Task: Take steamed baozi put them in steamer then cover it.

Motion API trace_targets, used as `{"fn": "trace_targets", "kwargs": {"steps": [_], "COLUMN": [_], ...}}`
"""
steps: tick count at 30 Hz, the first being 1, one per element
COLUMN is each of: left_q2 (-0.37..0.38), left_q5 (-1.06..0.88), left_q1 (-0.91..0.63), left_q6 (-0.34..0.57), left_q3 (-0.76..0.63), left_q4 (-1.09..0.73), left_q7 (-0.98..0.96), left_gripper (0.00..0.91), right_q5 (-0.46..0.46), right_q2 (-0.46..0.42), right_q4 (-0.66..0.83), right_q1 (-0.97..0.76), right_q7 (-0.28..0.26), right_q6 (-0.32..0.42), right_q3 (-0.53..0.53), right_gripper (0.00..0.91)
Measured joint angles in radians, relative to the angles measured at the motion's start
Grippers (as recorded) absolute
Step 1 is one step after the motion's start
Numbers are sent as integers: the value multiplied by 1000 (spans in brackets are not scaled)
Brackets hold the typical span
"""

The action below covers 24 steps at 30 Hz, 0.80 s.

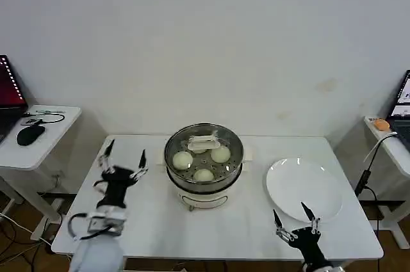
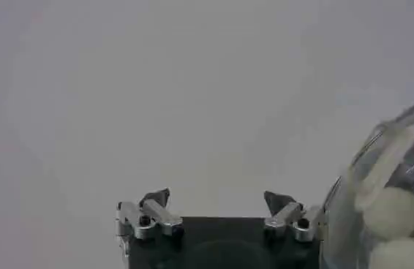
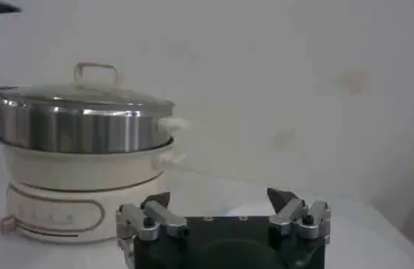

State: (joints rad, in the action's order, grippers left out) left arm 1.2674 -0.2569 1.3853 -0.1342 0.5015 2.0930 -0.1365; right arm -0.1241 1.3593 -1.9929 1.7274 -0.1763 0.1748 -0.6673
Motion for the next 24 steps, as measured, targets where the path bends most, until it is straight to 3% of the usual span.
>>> {"fn": "trace_targets", "kwargs": {"steps": [11,24], "left_q2": [5,34], "left_q5": [328,408], "left_q1": [186,290], "left_q6": [86,160], "left_q3": [122,128], "left_q4": [17,-14], "left_q7": [-2,4], "left_gripper": [907,907], "right_q5": [-4,-3], "right_q2": [-12,-36], "right_q4": [5,3], "right_q1": [6,12], "right_q7": [1,17], "right_q6": [-16,-46], "right_q3": [11,21], "right_gripper": [907,907]}}
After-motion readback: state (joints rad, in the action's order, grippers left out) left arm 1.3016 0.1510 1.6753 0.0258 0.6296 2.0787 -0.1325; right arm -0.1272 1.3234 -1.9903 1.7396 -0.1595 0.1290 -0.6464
